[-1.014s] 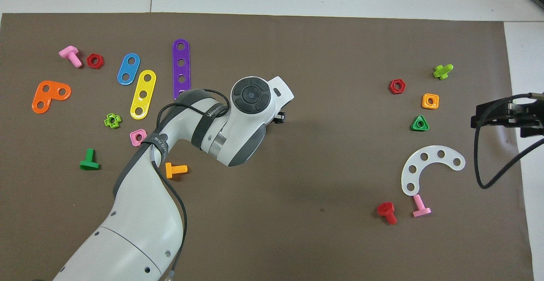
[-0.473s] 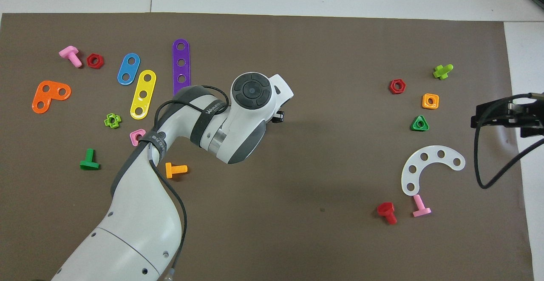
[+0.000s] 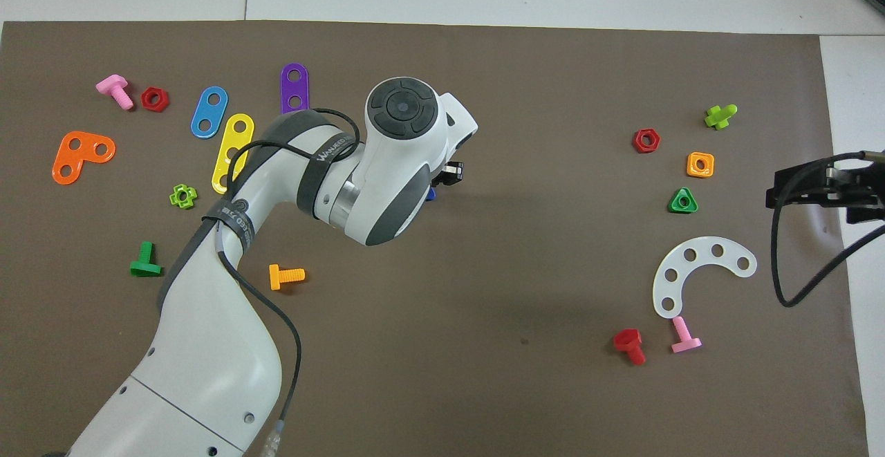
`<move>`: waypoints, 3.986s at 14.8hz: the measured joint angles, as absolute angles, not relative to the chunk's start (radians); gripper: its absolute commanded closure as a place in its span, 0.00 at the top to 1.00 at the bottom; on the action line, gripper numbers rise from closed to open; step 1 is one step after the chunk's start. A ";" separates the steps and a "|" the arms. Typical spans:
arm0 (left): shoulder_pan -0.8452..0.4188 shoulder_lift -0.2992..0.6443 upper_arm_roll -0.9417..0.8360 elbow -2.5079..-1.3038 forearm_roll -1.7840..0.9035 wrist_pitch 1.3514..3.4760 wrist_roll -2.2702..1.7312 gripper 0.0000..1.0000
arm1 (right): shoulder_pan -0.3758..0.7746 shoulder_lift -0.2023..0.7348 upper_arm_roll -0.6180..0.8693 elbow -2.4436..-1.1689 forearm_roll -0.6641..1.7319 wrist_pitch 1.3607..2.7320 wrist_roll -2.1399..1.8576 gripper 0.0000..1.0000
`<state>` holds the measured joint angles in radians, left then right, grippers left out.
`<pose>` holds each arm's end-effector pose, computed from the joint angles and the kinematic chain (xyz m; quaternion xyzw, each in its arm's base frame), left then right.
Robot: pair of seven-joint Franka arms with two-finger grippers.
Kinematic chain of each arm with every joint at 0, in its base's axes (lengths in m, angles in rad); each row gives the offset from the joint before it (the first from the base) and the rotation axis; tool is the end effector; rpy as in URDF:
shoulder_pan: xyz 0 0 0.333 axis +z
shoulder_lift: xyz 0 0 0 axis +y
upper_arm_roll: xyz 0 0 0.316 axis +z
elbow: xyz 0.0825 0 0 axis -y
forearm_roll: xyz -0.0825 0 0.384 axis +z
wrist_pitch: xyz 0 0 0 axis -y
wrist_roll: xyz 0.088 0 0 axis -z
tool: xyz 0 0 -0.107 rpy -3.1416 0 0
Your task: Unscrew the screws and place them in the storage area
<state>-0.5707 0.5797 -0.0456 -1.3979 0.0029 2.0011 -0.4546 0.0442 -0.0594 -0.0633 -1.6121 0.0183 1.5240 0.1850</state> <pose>0.5895 -0.4097 0.3714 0.9969 -0.0775 0.0047 0.0157 0.5309 -0.0092 0.6333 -0.9947 0.1015 0.0153 0.0098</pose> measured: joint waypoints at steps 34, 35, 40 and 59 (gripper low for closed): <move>-0.119 0.136 -0.026 -1.848 -0.052 1.991 -0.013 1.00 | 0.521 0.393 -0.037 -1.537 0.020 2.100 0.679 1.00; -0.104 0.105 -0.024 -1.848 -0.050 1.955 -0.007 1.00 | 0.551 0.452 -0.037 -1.502 0.018 2.133 0.709 1.00; -0.065 -0.036 -0.019 -1.847 -0.020 1.810 -0.002 1.00 | 0.623 0.662 -0.040 -1.375 -0.026 2.221 0.742 0.85; -0.061 -0.089 -0.027 -1.691 0.033 1.591 -0.002 1.00 | 0.639 0.681 -0.043 -1.417 -0.028 2.238 0.725 0.00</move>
<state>-0.0606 -0.0888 -0.0273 -1.6911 0.0326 1.5910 -0.0016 0.6395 0.6806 -0.0426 -1.4172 -0.0275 2.2377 0.7254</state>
